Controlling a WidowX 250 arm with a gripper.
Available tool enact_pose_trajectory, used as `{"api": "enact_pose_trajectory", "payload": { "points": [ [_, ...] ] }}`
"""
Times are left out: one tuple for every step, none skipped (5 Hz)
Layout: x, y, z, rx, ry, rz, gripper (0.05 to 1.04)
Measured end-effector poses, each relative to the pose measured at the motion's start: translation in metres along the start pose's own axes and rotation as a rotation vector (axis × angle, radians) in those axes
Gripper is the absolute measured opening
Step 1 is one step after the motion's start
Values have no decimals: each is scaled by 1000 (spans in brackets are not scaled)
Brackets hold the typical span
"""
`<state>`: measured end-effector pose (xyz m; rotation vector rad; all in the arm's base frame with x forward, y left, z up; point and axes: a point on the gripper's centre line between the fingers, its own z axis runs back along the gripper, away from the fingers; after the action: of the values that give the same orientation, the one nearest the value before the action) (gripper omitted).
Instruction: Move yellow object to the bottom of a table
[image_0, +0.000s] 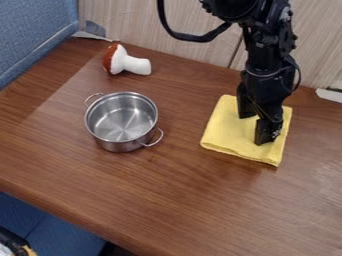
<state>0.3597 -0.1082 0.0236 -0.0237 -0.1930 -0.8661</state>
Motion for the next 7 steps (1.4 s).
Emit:
{"api": "enact_pose_trajectory", "payload": {
  "points": [
    [-9,-6,1,4,1,-16,999],
    [-23,-12,4,3,12,-24,999],
    [-40,-24,10,-9,34,-51,999],
    [-61,-37,15,-19,69,-77,999],
    [-87,-55,26,-22,104,-84,999],
    [-105,-67,38,2,115,-100,999],
    [-113,-79,49,23,130,-126,999]
  ]
}}
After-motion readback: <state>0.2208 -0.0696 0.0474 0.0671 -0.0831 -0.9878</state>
